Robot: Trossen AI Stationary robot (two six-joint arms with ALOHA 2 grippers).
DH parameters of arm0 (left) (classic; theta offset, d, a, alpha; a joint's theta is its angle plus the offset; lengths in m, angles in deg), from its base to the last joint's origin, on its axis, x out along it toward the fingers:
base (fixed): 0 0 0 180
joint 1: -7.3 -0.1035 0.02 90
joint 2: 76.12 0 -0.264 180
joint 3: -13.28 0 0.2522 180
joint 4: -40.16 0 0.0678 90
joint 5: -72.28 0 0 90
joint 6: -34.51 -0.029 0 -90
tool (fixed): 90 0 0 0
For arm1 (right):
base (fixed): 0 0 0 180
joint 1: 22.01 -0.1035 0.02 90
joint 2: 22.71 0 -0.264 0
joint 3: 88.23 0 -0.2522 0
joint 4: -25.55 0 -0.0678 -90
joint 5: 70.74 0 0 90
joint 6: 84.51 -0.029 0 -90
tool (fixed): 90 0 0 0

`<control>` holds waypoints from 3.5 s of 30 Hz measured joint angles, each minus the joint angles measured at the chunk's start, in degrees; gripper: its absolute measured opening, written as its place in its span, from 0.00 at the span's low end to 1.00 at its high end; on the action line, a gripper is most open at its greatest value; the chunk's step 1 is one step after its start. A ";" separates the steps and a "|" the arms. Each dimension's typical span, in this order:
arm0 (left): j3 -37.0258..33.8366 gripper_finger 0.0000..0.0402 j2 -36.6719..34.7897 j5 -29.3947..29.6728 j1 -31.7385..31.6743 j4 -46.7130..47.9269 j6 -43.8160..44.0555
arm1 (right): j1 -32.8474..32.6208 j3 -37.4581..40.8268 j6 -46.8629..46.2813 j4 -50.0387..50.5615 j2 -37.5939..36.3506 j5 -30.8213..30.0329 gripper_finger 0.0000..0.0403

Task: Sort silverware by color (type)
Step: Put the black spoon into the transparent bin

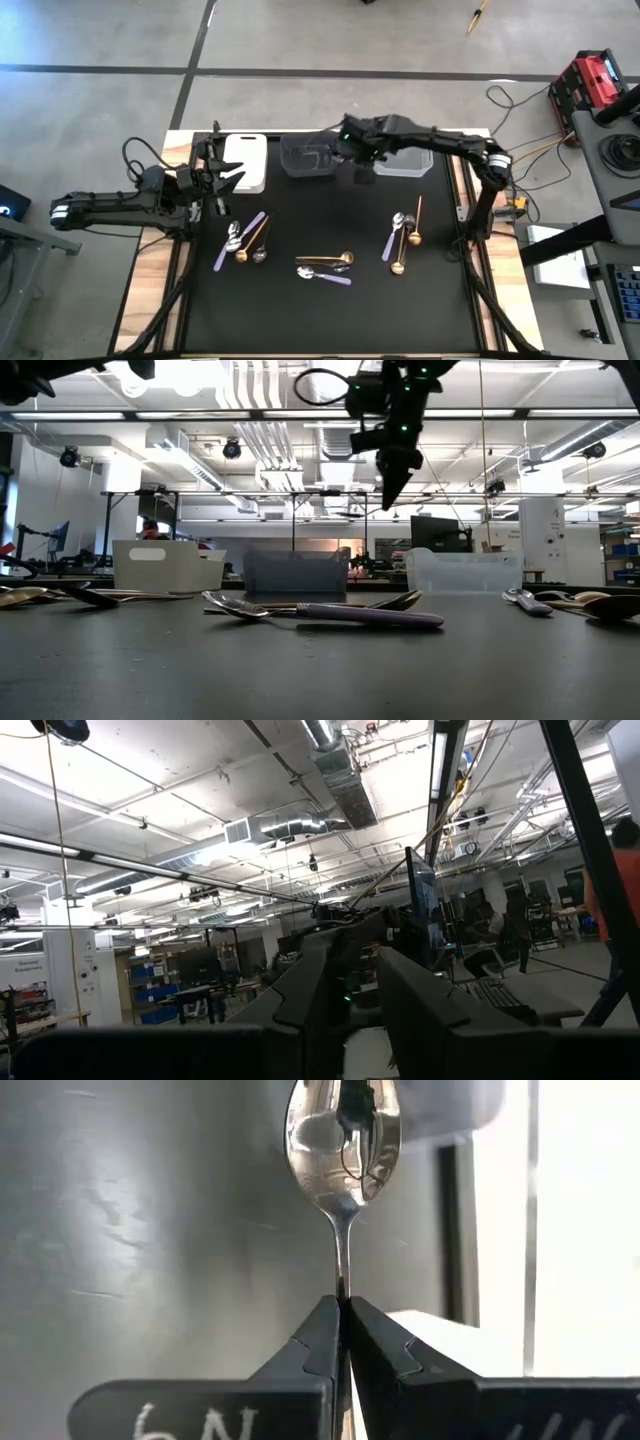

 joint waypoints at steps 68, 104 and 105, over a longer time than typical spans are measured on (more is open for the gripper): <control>0.00 0.19 -0.02 0.04 -0.01 -0.03 -0.22 | 20.66 42.43 0.79 -31.25 -16.40 0.28 0.02; 0.00 0.19 -0.02 0.04 -0.06 -0.03 -0.23 | 22.17 42.43 -4.72 -32.61 -11.85 4.37 0.02; 0.00 0.19 -0.02 0.04 -0.06 -0.03 -0.22 | 22.34 42.43 -4.88 -32.61 -11.85 4.37 0.02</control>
